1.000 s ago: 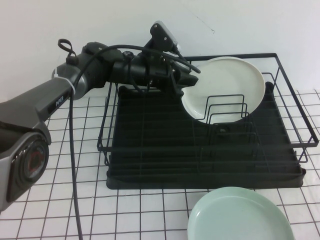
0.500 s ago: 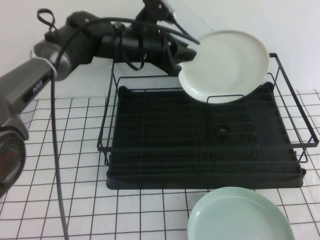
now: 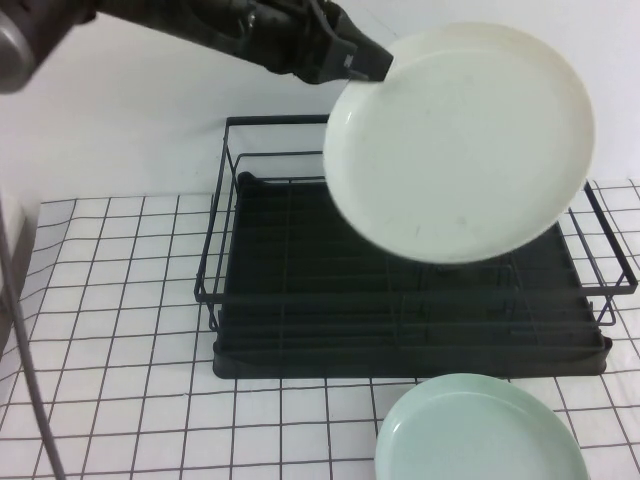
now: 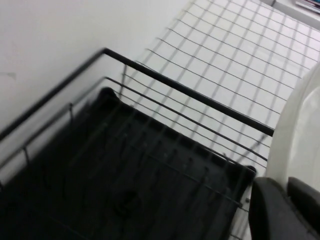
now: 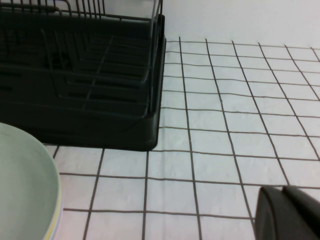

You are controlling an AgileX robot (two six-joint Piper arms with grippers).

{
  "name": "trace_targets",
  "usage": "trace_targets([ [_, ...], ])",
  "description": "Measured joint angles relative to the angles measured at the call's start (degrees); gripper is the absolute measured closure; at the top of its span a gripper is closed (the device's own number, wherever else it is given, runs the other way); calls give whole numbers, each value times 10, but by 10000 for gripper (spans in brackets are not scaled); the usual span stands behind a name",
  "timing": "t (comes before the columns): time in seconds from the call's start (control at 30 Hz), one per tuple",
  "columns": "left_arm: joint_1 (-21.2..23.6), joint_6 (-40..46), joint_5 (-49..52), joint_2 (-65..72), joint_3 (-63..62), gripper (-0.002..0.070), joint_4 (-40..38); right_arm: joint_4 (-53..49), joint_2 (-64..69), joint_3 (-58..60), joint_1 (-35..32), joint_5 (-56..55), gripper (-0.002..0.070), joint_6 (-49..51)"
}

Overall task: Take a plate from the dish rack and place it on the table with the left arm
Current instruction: Place the plate from the table

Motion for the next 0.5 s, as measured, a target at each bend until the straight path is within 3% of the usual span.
trace_targets([
  [0.23,-32,-104,86,-20,-3,671,78,0,0,0,0,0,678,0],
  [0.5,-192,-184,87,-20,41,671,254,0,0,0,0,0,678,0],
])
